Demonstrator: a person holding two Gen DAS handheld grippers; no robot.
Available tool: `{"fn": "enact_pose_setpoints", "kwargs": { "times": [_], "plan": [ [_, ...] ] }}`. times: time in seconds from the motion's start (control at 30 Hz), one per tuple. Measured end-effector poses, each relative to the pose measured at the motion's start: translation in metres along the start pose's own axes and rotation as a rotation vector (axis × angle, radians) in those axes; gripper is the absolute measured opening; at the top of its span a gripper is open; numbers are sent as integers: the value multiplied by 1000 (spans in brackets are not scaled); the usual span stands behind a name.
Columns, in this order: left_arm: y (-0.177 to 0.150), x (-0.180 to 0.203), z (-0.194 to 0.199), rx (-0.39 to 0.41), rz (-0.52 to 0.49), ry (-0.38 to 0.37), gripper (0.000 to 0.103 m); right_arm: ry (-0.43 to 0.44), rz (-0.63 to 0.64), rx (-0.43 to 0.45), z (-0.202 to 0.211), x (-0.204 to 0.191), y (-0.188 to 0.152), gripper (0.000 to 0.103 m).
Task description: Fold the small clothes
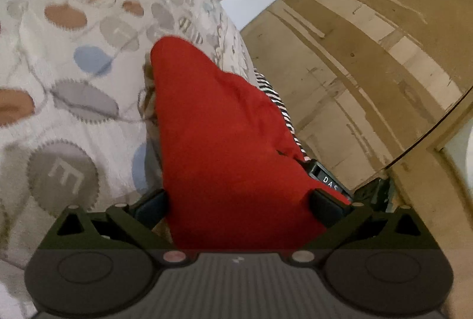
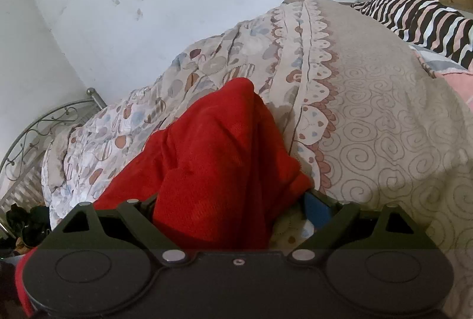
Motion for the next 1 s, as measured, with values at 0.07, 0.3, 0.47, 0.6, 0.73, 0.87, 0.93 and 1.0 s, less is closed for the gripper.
{"fn": "enact_pose_setpoints", "kwargs": {
  "times": [0.07, 0.3, 0.47, 0.6, 0.73, 0.87, 0.93, 1.0],
  "plan": [
    [0, -8, -7, -34, 54, -47, 103, 10, -4, 8, 2, 0, -1, 88],
    [8, -12, -24, -126, 83, -86, 102, 55, -92, -60, 3, -6, 9, 62],
    [13, 2, -18, -137, 10, -39, 94, 40, -88, -78, 8, -19, 17, 48],
    [21, 1, -7, -146, 7, -64, 83, 42, -55, -51, 14, -36, 23, 45],
    [34, -1, 0, -160, 6, -74, 78, 55, -22, -31, 14, -57, 32, 44],
    [52, 6, 18, -115, -79, -51, 78, 92, 9, 3, 8, -82, 44, 43],
    [64, 6, 30, -82, -105, -39, 78, 124, 7, 30, 2, -93, 52, 43],
    [79, 3, 43, -53, -127, -17, 78, 158, 10, 54, -10, -104, 60, 43]
  ]
}}
Point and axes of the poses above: each gripper's, at about its wrist camera, not at the fingertips, and z roughly against the way its jaws point, x to its right, y to its top, the point moved 5 cm from there along -z, roughly the way its jaws point, and after that the axes turned 8 degrees about y, right-handed, at the moved point
